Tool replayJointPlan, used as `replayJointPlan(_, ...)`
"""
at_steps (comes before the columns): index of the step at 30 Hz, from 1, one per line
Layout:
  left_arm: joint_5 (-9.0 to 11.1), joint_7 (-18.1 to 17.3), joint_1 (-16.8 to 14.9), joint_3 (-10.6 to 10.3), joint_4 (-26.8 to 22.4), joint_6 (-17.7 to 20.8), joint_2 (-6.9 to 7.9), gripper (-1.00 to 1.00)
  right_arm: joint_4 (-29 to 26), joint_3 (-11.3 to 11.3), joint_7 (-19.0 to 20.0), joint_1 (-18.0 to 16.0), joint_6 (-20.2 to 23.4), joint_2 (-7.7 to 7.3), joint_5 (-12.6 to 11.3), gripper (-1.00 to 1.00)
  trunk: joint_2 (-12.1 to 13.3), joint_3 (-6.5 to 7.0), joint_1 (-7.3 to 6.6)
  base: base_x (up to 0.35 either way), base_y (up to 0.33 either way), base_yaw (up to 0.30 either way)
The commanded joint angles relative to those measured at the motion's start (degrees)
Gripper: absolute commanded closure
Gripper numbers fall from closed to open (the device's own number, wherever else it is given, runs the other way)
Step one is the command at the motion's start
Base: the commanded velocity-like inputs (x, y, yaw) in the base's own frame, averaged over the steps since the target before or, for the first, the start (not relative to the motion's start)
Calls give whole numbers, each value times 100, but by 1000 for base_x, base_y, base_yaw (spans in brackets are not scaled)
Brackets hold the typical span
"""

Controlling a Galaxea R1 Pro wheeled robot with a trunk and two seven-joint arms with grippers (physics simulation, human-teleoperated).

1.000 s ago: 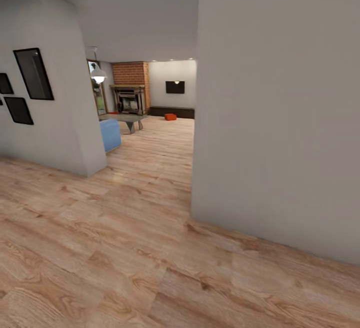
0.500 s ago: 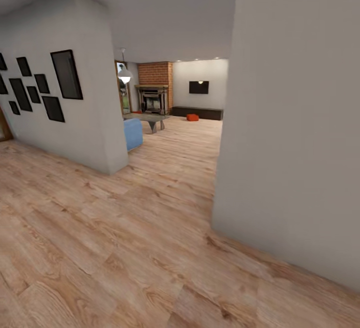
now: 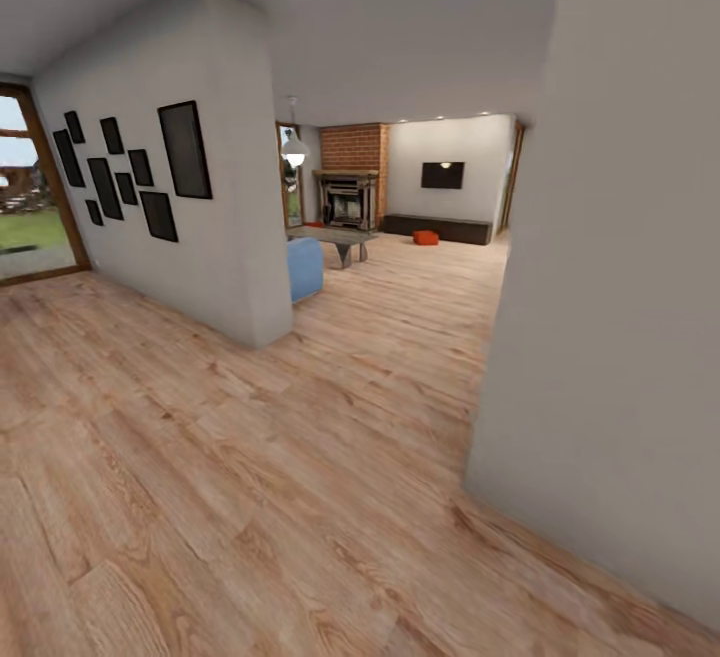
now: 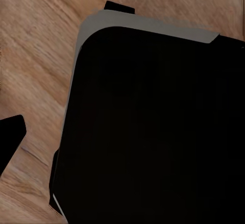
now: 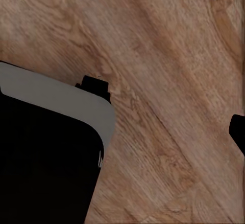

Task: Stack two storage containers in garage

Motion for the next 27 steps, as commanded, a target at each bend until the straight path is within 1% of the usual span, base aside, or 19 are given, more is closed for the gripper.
replayJointPlan(1, 37, -2, 1, 6, -14, 39, 1, -100, 18, 51, -3, -6, -41, 3, -59, -100, -3, -6, 3, 326, 0, 37)
replayJointPlan(6, 37, -3, -1, 6, -15, 33, 6, -100, 18, 62, -3, -6, -67, 3, -36, -100, -3, -6, 3, 326, 0, 9)
replayJointPlan(11, 36, 4, 0, 6, -16, 34, 10, -100, 18, 71, -6, -6, -179, 3, -19, -100, -3, -6, 3, 326, 0, 1)
replayJointPlan(27, 44, 5, 4, 9, -7, 50, 11, -100, 18, 74, -12, -6, -212, 3, 3, -100, -3, -6, 3, 327, 0, 0)
